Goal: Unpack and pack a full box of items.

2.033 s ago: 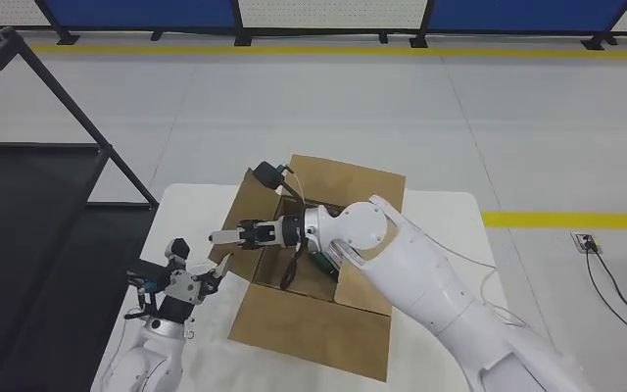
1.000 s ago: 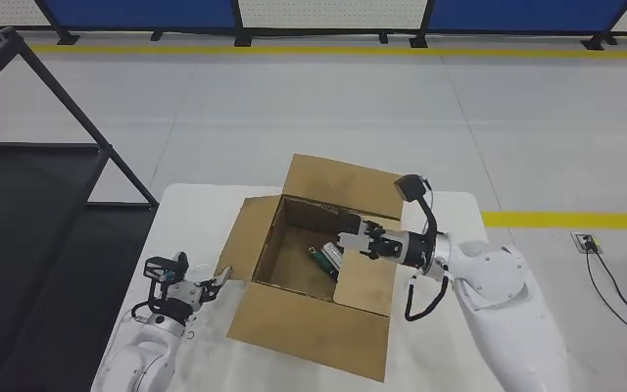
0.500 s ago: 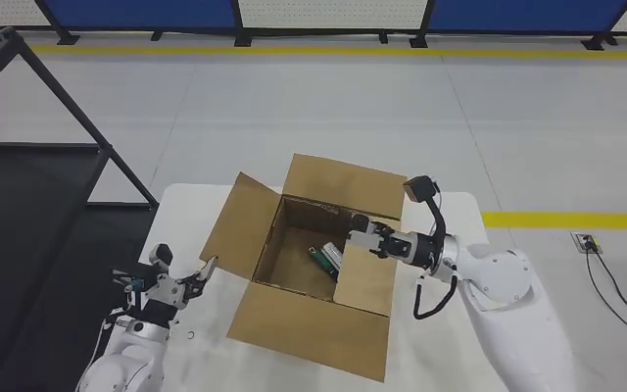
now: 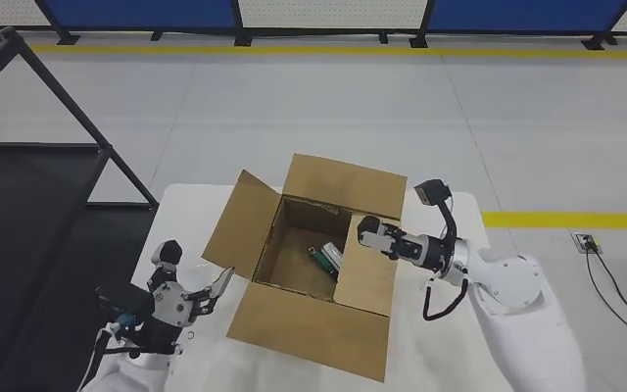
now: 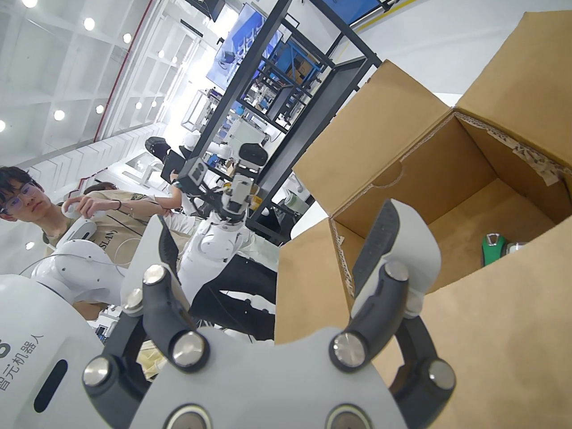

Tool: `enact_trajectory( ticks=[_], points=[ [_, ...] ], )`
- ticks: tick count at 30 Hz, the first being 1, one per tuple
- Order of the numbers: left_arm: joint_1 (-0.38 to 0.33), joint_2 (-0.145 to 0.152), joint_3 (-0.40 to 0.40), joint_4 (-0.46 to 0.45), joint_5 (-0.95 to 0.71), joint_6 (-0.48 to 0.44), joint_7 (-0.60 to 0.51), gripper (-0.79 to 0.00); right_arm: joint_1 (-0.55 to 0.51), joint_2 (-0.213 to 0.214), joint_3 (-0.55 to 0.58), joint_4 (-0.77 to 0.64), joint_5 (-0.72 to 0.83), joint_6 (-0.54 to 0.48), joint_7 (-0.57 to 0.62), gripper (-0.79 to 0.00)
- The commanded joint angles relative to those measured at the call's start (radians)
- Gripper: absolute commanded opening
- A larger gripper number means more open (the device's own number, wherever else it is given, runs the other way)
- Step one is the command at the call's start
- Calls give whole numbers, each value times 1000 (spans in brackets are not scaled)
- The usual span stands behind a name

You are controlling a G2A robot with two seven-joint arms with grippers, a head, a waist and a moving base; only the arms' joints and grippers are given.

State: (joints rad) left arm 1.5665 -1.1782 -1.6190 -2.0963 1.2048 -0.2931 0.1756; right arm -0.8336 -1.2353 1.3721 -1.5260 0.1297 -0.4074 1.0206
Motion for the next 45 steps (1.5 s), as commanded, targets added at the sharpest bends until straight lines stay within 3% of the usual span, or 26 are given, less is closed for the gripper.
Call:
enact_trajectory(
  ticks=[1, 6, 12, 23, 27, 31, 33, 38, 45],
  points=[
    [-8, 3, -2, -42, -19, -39, -52, 0, -23, 8, 37, -3, 15, -10, 4, 0],
    [-160, 4, 89, 0, -85, -111, -258, 0, -106, 27, 131, 5, 78, -61, 6, 0],
    [-401, -2, 248, 153, -211, -169, -570, 0, -212, 49, 228, 35, 137, -121, 35, 0],
    [-413, -3, 255, 162, -221, -163, -589, 0, -222, 52, 235, 43, 130, -116, 42, 0],
    [-415, -10, 243, 202, -343, -92, -527, 0, -227, 51, 223, 32, 149, -106, 40, 0],
    [-496, -25, 275, 278, -600, -18, -560, 0, -221, 59, 227, 18, 173, -114, 72, 0],
    [-548, -34, 306, 333, -763, 38, -641, 0, -232, 66, 251, 14, 185, -142, 99, 0],
    [-702, -50, 386, 471, -958, 176, -857, 0, -288, 85, 334, 19, 226, -205, 146, 0],
    [-890, -80, 556, 662, -1016, 304, -1082, 0, -371, 104, 427, 29, 279, -248, 131, 0]
  ],
)
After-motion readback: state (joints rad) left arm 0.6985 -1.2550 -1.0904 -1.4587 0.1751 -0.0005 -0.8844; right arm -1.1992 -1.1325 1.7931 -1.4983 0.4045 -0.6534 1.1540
